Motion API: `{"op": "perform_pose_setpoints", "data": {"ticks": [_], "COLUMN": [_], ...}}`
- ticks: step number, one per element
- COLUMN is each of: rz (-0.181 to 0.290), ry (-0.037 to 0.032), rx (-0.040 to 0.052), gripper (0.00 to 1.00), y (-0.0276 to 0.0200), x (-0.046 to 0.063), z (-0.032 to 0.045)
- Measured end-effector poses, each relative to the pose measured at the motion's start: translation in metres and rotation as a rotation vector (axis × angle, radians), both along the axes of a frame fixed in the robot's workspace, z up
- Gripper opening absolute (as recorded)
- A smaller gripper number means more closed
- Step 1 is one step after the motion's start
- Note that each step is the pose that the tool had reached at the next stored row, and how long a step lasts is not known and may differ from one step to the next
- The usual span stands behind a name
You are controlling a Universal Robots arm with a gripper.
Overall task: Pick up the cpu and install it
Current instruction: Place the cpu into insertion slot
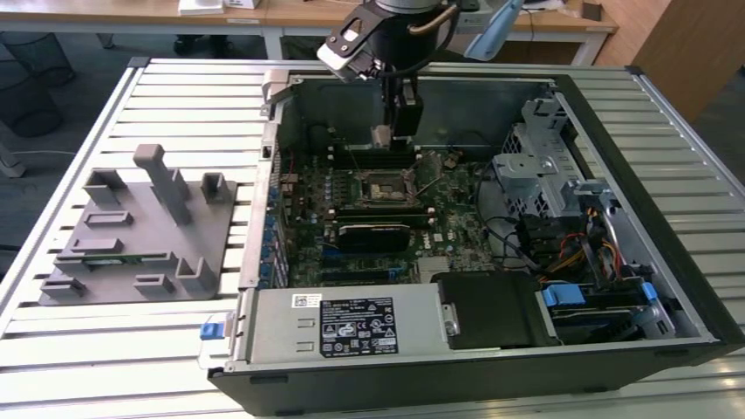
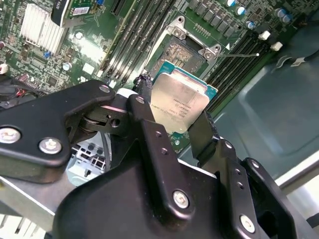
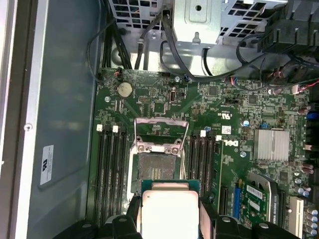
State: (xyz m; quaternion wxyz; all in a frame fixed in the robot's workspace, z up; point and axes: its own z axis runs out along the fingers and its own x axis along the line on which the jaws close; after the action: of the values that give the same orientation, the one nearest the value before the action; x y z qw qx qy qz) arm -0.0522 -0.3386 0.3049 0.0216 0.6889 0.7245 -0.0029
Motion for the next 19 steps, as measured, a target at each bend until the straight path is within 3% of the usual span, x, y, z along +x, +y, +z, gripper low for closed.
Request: {"op": "perform_pose_setpoints", "data": {"ticks": [19], "rz": [-0.003], "ry": [0.0], "rx": [0.0012], "gripper": [0.54], "y": [0.0017], "x": [0.0], "z": [-0.0232]}}
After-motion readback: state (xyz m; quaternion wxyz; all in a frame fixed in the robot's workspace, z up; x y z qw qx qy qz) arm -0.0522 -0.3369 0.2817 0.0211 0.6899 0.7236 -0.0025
